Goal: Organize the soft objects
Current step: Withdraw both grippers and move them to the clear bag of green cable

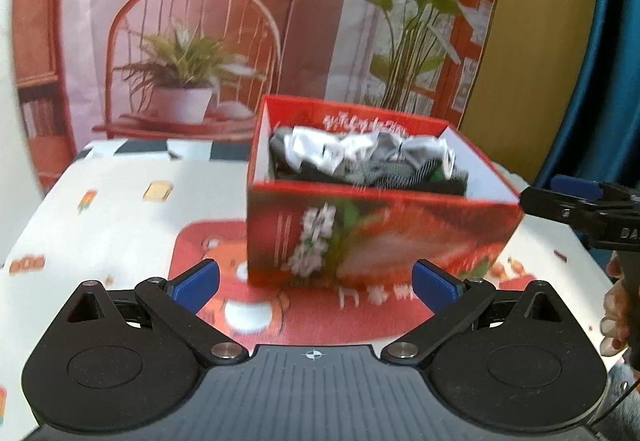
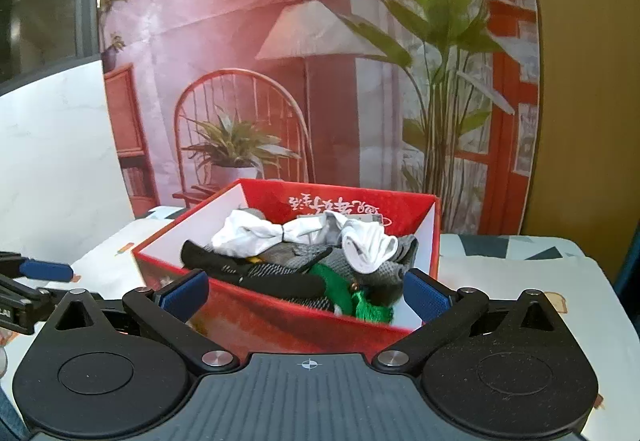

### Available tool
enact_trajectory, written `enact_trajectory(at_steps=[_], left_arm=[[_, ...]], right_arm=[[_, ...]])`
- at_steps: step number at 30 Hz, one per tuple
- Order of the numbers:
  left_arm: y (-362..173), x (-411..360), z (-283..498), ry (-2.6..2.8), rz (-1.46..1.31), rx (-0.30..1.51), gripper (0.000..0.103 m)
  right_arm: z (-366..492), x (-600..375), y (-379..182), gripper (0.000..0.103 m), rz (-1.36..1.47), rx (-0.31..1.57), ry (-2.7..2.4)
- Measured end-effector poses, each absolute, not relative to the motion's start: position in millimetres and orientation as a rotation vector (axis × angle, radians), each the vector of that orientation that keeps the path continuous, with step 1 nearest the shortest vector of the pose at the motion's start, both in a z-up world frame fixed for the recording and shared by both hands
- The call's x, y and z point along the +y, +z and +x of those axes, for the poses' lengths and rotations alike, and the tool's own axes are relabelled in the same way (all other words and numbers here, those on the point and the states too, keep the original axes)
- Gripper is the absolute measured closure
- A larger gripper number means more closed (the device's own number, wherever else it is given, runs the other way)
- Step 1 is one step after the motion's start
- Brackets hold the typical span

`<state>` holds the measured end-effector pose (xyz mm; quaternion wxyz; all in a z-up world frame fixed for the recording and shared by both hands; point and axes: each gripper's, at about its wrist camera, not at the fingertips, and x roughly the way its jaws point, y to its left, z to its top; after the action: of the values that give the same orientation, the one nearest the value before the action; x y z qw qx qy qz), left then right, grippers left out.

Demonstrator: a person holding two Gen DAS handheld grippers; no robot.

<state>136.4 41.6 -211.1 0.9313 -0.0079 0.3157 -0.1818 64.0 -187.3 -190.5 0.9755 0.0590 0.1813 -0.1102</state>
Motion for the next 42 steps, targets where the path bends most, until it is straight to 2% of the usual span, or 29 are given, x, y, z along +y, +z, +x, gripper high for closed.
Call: enact_trajectory(at_steps=[12,22,42], left_arm=[[-259.7,48.5,109.4,-0.345,-0.030,0.763,0.000],[-271.8,46.0,104.8,-0.301,-0.019,0.780,0.000],[-275.8,50.9,97.8,-0.256,-0.034,0.804,0.000]], right_arm=[[35.3,-150.2,-251.1,0.000,0.083,0.499,-0.183],[32.9,-133.4,-312.7,0.000,0.103,0.678,-0.167],[33.8,-110.9,-317.1,0.000,0.033,0.755,-0.053]])
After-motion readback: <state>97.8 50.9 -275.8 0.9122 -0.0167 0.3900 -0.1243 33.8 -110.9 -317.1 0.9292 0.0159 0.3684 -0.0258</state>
